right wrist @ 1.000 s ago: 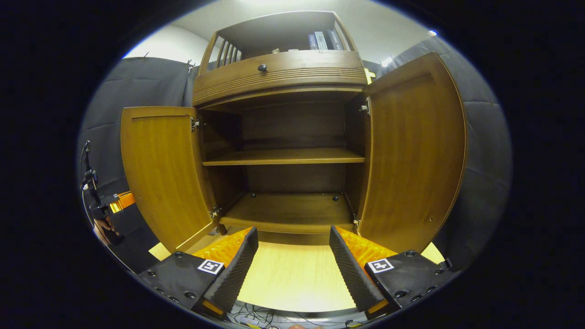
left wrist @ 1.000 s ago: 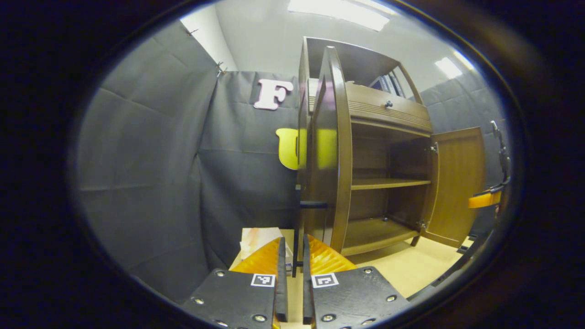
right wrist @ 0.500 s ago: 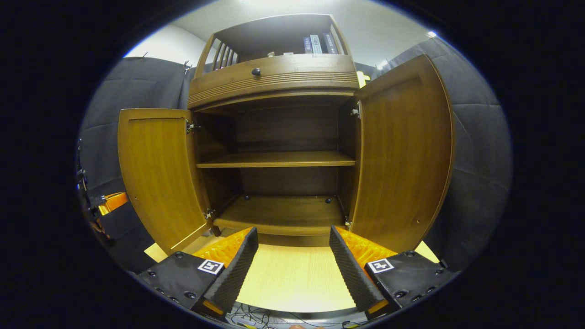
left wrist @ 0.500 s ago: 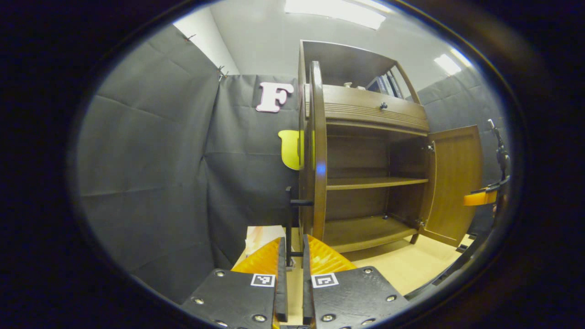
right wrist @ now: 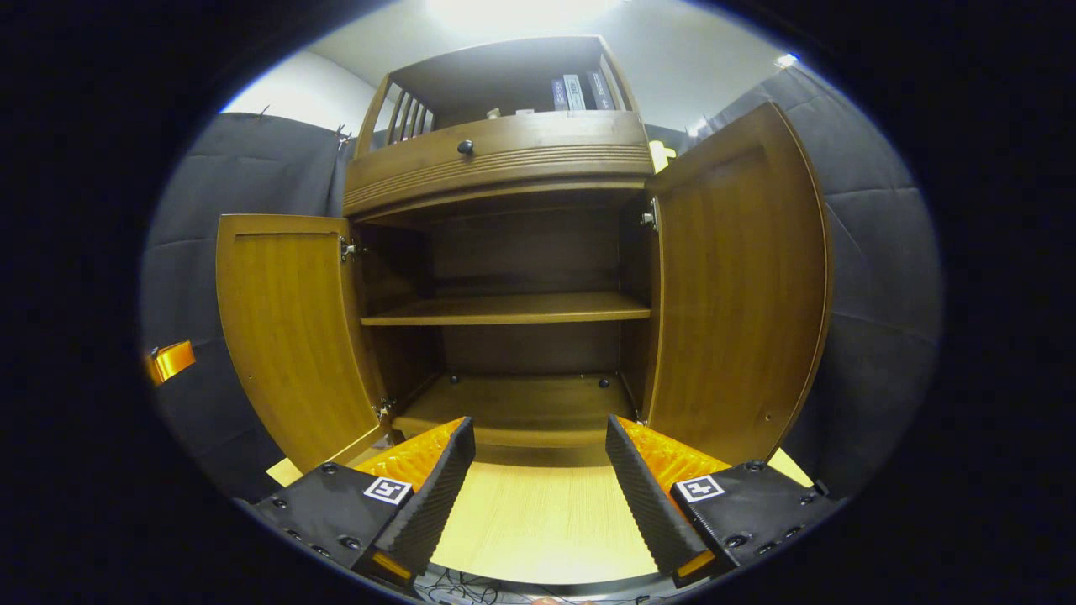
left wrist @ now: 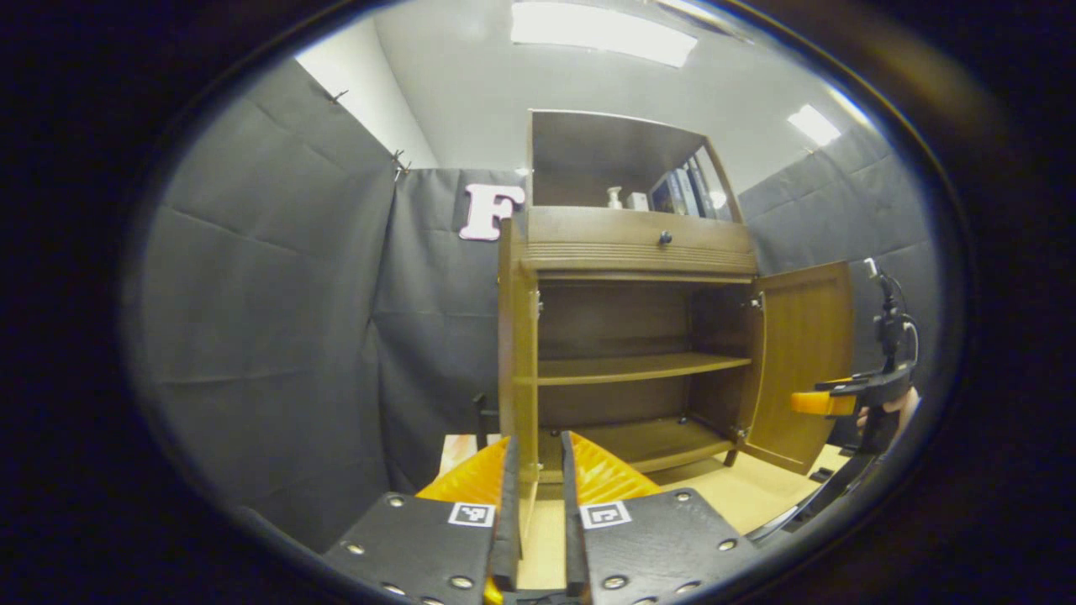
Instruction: Open the right door of the double-door shoe cabinet with the right hand, and open the left door with the left hand.
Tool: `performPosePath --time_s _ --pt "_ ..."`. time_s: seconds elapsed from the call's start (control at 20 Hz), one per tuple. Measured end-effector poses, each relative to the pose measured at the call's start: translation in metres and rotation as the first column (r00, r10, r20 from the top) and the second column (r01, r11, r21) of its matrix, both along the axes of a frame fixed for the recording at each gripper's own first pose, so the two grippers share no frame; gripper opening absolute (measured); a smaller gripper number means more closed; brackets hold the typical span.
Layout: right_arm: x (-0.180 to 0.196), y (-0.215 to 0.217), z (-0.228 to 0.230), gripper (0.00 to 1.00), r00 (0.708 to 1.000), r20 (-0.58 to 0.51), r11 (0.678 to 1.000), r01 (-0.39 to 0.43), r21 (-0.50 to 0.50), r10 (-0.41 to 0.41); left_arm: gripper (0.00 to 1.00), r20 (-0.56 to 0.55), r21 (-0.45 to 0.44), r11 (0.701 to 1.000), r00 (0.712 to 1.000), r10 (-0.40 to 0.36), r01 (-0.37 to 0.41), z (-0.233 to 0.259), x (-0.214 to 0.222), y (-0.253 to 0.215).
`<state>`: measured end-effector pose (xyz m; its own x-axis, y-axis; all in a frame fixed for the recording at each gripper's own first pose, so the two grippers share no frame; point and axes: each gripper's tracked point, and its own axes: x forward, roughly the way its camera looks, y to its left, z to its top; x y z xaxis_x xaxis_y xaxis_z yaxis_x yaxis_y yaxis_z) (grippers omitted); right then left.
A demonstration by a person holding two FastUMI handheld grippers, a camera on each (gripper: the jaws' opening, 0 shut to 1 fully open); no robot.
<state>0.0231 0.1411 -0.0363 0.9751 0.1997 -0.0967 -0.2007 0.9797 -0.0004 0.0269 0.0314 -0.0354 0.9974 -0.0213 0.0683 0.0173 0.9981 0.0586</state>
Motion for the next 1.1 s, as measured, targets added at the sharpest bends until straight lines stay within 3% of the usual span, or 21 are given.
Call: performPosePath --time_s 0.05,0.1,0.3,0.6,1.05,1.1 --pt "-0.002 -0.003 0.005 0.94 1.0 0.011 1.0 0.004 0.002 -0.004 0.34 0.014 0.0 1.0 1.0 -0.008 0.008 0.002 0.002 -0.004" --pt "-0.003 -0.006 0.01 0.94 1.0 0.023 1.0 0.01 0.007 -0.01 0.34 0.024 -0.007 1.0 1.0 -0.01 0.01 0.004 0.005 -0.006" --pt "-0.007 -0.026 0.025 0.93 0.997 0.063 0.999 0.045 0.007 -0.046 1.0 0.032 -0.048 0.999 0.999 -0.017 0.018 0.006 0.008 -0.022" --pt "-0.017 -0.058 0.042 0.93 0.988 0.116 0.994 0.109 -0.012 -0.107 1.0 0.031 -0.111 0.993 0.999 0.034 -0.03 0.009 0.021 -0.027" --pt "-0.012 -0.076 0.042 0.94 0.981 0.11 0.987 0.162 -0.015 -0.16 1.0 -0.031 -0.091 0.992 0.996 0.079 -0.082 -0.004 0.025 -0.024" --pt "-0.01 -0.076 0.042 0.98 0.981 0.107 0.986 0.166 -0.011 -0.164 1.0 -0.041 -0.085 0.993 0.996 0.083 -0.086 -0.006 0.024 -0.023"
